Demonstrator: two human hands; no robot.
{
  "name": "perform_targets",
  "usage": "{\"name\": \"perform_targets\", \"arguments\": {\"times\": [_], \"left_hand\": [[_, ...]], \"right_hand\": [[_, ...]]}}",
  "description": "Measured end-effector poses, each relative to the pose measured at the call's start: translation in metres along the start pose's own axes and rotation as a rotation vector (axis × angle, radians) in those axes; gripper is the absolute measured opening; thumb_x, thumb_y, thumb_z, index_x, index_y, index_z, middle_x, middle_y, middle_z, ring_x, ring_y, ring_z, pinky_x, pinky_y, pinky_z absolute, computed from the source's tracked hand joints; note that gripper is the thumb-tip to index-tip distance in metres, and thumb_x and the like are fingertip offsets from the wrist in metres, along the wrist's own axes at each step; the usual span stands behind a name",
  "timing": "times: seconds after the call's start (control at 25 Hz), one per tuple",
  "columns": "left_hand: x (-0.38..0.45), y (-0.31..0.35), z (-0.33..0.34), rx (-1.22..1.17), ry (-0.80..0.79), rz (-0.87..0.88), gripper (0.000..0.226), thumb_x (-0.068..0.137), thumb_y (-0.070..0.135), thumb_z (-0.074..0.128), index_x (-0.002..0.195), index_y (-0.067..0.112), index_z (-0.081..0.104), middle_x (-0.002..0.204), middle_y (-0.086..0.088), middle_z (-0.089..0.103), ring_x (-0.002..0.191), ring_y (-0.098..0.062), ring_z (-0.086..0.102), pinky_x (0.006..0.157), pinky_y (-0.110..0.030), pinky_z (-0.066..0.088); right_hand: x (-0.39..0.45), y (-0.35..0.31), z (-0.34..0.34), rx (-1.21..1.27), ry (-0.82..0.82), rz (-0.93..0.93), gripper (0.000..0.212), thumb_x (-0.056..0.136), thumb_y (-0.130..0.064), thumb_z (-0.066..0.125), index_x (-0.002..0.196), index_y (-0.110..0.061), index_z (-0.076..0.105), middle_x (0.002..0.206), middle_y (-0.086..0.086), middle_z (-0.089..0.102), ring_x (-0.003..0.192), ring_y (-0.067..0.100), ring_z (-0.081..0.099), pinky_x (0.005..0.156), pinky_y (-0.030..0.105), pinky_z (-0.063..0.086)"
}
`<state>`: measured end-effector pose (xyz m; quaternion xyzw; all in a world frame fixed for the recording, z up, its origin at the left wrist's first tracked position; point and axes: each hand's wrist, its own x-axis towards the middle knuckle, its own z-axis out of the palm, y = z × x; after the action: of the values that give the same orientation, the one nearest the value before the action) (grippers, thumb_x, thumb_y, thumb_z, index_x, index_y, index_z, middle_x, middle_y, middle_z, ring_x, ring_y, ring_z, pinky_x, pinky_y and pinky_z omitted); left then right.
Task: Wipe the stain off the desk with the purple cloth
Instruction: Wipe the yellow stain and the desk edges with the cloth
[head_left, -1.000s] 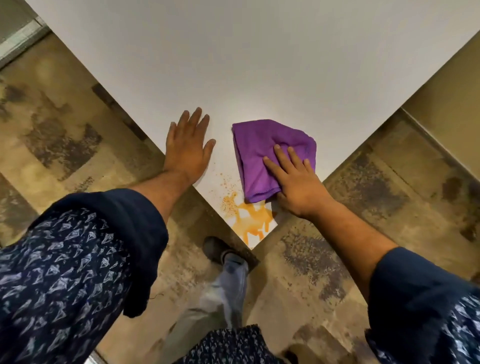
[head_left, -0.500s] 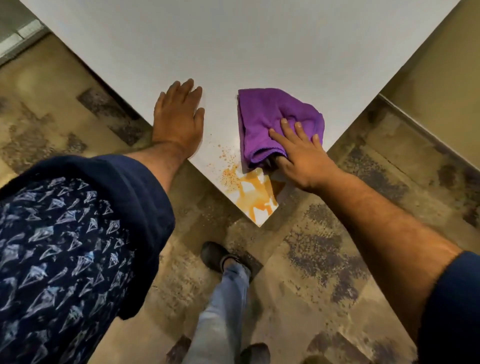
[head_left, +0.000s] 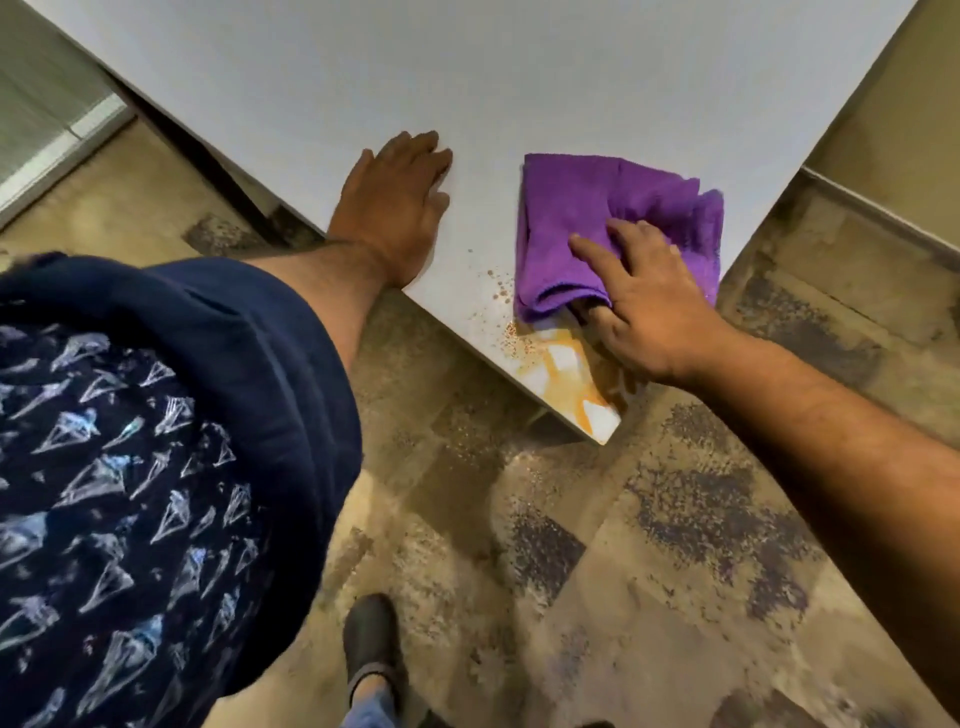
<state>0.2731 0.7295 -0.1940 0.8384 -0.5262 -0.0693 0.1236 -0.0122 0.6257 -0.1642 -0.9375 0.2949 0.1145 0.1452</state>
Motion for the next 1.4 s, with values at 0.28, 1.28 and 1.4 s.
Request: {"name": "perform_targets", "arguments": {"times": [0.28,1.28,1.4], "left_hand": [[0.009,-0.008,0.001,-0.227,0.108,0.024,0.045,0.104,0.038,0.042,0.146,0.03,0.056,0.149,0.004,0.061,0.138,-0.023,0.054,0.115,-0.038,0.04],[0.014,-0.021,0.0,-0.264,0.083,0.054,0.052,0.099,0.037,0.05,0.141,0.01,0.064,0.157,-0.012,0.054,0.147,-0.03,0.047,0.122,-0.04,0.035],[0.016,-0.027,-0.001,-0.276,0.092,0.08,0.053,0.1,0.037,0.047,0.14,0.009,0.065,0.155,-0.012,0.056,0.146,-0.03,0.048,0.122,-0.039,0.036]], "right_hand": [[0.064,-0.058,-0.004,0.096,-0.094,-0.115,0.073,0.098,-0.058,0.024,0.166,-0.043,0.001,0.177,-0.003,-0.015,0.162,0.031,-0.017,0.129,0.055,-0.011],[0.038,-0.129,0.024,0.012,-0.135,-0.128,0.085,0.1,-0.072,0.02,0.167,-0.027,-0.007,0.176,0.006,-0.02,0.161,0.033,-0.022,0.127,0.062,-0.014],[0.028,-0.145,0.03,0.03,-0.046,-0.082,0.081,0.104,-0.066,0.028,0.168,-0.024,0.002,0.178,0.006,-0.009,0.163,0.032,-0.013,0.129,0.062,-0.007]]}}
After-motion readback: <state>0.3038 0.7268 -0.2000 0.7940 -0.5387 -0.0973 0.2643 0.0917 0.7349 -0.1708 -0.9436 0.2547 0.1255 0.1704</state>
